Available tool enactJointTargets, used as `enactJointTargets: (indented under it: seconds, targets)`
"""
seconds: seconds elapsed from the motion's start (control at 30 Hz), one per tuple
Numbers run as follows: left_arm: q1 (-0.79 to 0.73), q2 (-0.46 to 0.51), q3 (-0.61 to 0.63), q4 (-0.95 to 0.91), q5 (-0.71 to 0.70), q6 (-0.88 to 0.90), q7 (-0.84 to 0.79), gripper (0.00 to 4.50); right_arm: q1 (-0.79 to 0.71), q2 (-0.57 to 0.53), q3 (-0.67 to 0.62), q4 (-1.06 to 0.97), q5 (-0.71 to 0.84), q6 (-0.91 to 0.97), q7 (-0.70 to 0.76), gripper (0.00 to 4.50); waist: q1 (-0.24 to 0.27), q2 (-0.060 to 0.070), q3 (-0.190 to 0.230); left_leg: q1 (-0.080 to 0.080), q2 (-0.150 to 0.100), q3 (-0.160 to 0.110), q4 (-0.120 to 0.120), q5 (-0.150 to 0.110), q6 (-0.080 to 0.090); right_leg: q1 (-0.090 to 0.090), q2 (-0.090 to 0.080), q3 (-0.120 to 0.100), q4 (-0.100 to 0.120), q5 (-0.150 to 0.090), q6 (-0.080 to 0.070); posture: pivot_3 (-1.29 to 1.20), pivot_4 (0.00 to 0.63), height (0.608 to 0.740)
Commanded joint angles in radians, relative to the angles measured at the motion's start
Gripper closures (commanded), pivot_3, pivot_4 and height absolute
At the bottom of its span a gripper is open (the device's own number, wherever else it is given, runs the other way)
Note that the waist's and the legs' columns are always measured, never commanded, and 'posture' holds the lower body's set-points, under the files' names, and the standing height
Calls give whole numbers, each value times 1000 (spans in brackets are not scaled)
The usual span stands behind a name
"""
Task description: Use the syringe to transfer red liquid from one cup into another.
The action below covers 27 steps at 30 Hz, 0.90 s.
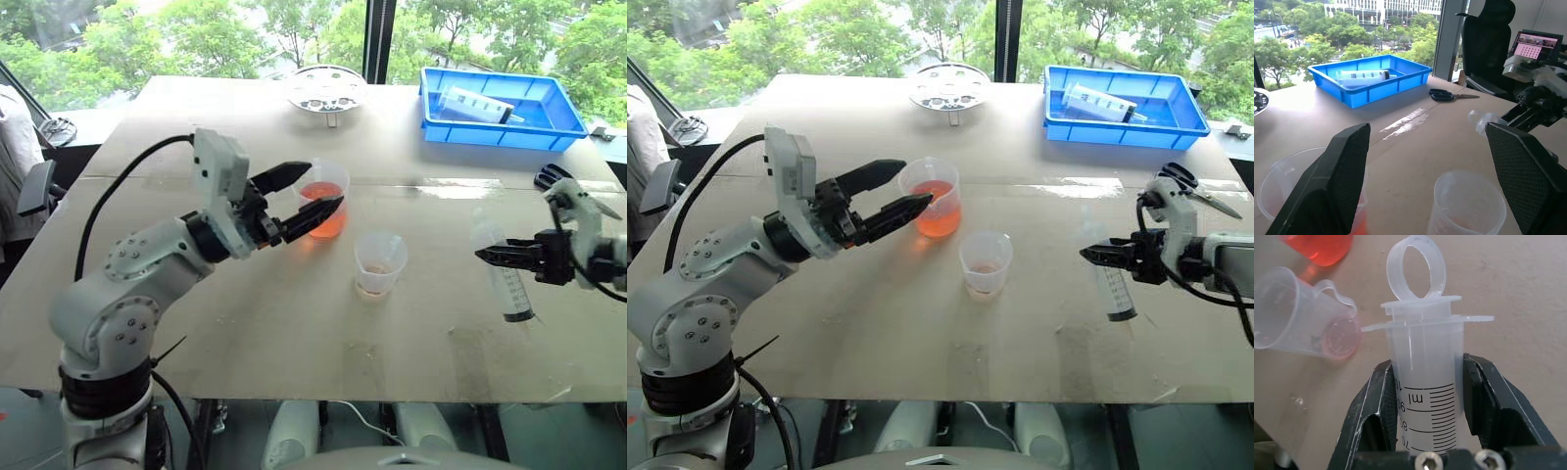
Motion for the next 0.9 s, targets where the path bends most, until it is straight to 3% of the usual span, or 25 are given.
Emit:
enactJointTargets:
  seconds: [0.03,0.17,0.2,0.33,0.37,0.4,0.5,0.67,0.9]
  targets:
    - [26,29,46,-54,-37,-18,1,700,-63,35,90,62,-190,-43,74,3061,4,0,0,-1,0,0,0,0,0,0,0,0,0,0,0,0,150,740]
    - [131,62,101,-75,-66,-21,-8,700,-124,93,254,167,-419,-121,204,3061,2,-1,0,-2,0,-1,-1,0,0,-1,0,-1,-2,0,0,0,150,740]
    - [147,69,104,-78,-63,-28,-14,700,-131,96,258,181,-444,-130,234,2003,2,-1,0,-2,0,-1,-1,0,0,-1,-1,-1,-3,0,0,0,150,740]
    - [211,74,141,-83,-95,-35,-7,700,-123,48,239,164,-519,-178,374,317,8,-1,0,-1,0,-1,-1,-1,1,1,-2,-2,-3,0,0,0,150,740]
    - [242,76,162,-79,-127,-28,-16,700,-92,17,215,135,-534,-215,422,71,12,-1,0,-1,0,-1,-1,-1,1,1,-3,-2,-3,0,0,0,150,740]
    - [264,79,176,-76,-151,-24,-23,700,-69,-1,197,117,-547,-241,456,71,13,-1,-1,-1,0,-2,-1,-1,1,1,-3,-3,-3,0,0,0,150,740]
    - [388,118,215,-92,-154,-32,-107,38,90,-69,37,14,-521,-346,583,0,15,0,0,-2,0,-1,-1,-1,1,0,-4,-3,-3,0,0,0,150,740]
    - [488,197,283,-107,-206,-41,-221,38,436,-79,-280,-126,-534,-506,758,0,22,1,0,-1,0,-3,-3,-1,1,0,-4,-6,-2,0,0,0,150,740]
    - [496,303,275,-108,-204,-70,-394,38,656,4,-487,-201,-568,-617,847,0,27,3,-1,1,0,0,-1,-1,1,2,-4,-4,-3,-3,-3,0,150,740]
